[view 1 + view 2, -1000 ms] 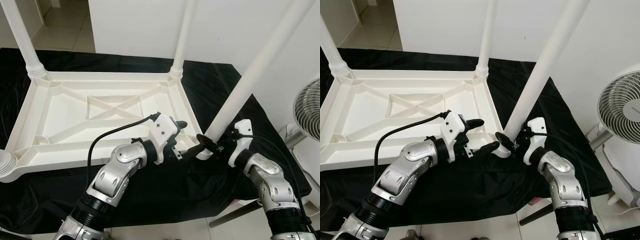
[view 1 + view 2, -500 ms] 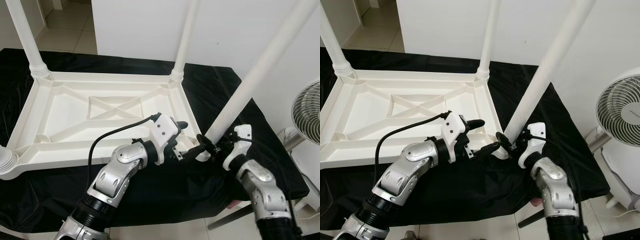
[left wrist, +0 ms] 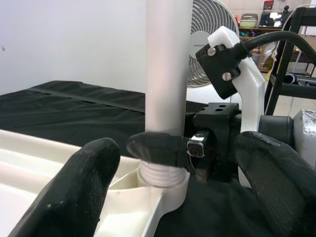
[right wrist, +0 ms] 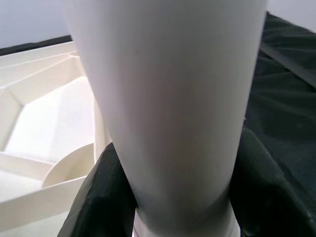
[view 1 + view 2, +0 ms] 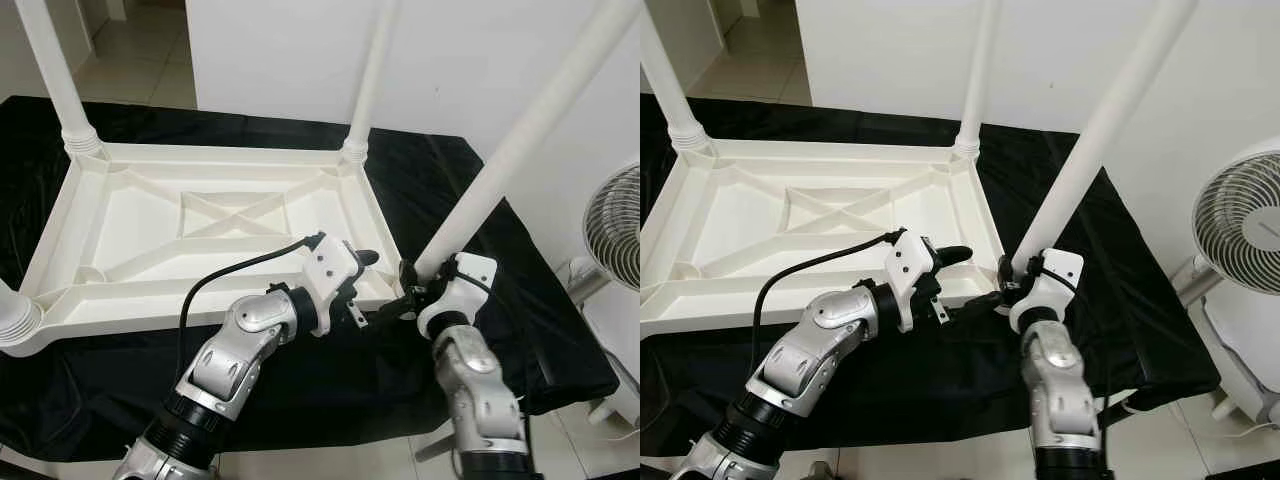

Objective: Building children table

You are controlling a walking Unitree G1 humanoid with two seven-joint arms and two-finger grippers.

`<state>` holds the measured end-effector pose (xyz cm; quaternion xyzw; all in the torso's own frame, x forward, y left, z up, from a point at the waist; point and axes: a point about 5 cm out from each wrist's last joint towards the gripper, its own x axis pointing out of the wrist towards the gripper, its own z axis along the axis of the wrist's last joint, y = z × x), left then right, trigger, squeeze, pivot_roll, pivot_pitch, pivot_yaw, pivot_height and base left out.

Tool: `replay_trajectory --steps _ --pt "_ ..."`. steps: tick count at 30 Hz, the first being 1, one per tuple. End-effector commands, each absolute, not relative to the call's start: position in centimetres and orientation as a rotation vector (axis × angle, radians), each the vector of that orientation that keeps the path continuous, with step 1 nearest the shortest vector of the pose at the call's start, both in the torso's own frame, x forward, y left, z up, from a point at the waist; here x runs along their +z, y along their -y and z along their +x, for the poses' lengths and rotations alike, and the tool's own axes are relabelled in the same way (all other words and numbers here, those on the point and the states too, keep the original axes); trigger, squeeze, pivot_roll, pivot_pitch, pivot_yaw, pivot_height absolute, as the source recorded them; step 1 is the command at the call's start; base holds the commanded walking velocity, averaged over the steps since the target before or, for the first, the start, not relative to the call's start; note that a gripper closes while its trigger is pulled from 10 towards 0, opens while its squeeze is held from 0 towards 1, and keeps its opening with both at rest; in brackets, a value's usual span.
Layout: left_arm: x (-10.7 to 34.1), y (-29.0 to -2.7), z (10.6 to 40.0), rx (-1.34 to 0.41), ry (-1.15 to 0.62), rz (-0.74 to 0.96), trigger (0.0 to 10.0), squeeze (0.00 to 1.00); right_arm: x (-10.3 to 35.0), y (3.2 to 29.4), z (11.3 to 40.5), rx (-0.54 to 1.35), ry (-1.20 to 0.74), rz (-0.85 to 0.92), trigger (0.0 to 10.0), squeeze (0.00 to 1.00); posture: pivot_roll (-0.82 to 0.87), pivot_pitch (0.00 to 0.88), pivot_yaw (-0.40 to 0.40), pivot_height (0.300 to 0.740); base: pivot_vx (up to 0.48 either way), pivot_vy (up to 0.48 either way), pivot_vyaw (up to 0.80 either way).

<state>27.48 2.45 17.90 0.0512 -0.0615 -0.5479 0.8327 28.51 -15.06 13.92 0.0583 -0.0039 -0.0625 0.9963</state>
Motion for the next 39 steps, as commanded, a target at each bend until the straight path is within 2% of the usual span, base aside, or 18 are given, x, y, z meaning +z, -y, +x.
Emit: replay_trajectory --steps 1,7,8,14,15,17,18,23,28,35,39 --pt "18.0 -2.1 27.1 -1.183 0.143 0.111 10.0 0.00 13.0 15.9 27.9 -0.227 -0.040 0.116 10.0 0.00 0.04 0.050 -0.120 0.740 0.000 0.000 0.00" --pt "17.9 -2.0 27.0 -1.187 0.141 0.108 10.0 0.00 13.1 15.5 27.9 -0.200 -0.049 0.111 10.0 0.00 0.03 0.054 -0.121 0.740 0.000 0.000 0.00" --pt "18.0 -2.0 27.0 -1.188 0.142 0.108 10.0 0.00 13.1 15.5 27.8 -0.199 -0.050 0.115 10.0 1.00 0.03 0.055 -0.122 0.740 0.000 0.000 0.00" --pt "18.0 -2.0 27.0 -1.186 0.143 0.107 10.0 0.00 13.6 15.5 28.1 -0.090 -0.017 0.151 10.0 1.00 0.03 0.061 -0.122 0.740 0.000 0.000 0.00" --pt "18.0 -2.0 27.0 -1.186 0.143 0.106 10.0 0.00 13.7 15.7 28.4 -0.039 -0.013 0.136 10.0 0.85 0.03 0.064 -0.120 0.740 0.000 0.000 0.00" --pt "18.0 -2.0 27.0 -1.186 0.142 0.106 10.0 0.00 13.8 15.9 28.5 -0.008 -0.013 0.123 10.0 0.85 0.03 0.064 -0.120 0.740 0.000 0.000 0.00" --pt "18.0 -2.0 27.0 -1.186 0.142 0.106 10.0 0.00 13.8 16.0 28.6 0.057 -0.019 0.140 10.0 0.00 0.03 0.064 -0.120 0.740 0.000 0.000 0.00" --pt "18.1 -2.1 27.0 -1.184 0.142 0.107 10.0 0.00 14.2 16.8 29.0 0.232 -0.020 0.115 10.0 0.00 0.03 0.074 -0.109 0.740 0.000 0.000 0.00" --pt "18.3 -2.2 27.2 -1.181 0.143 0.108 10.0 0.00 14.4 17.8 29.4 0.493 -0.029 -0.012 10.0 0.00 0.04 0.082 -0.094 0.740 0.000 0.000 0.00" --pt "18.4 -2.3 27.2 -1.180 0.146 0.112 10.0 0.00 13.7 18.0 30.0 0.687 -0.071 -0.077 10.0 0.00 0.04 0.083 -0.087 0.740 0.000 0.000 0.00" --pt "18.5 -2.3 27.2 -1.180 0.146 0.112 10.0 0.00 13.6 18.1 30.4 0.721 -0.076 -0.094 10.0 0.00 0.05 0.082 -0.088 0.740 0.000 0.000 0.00"
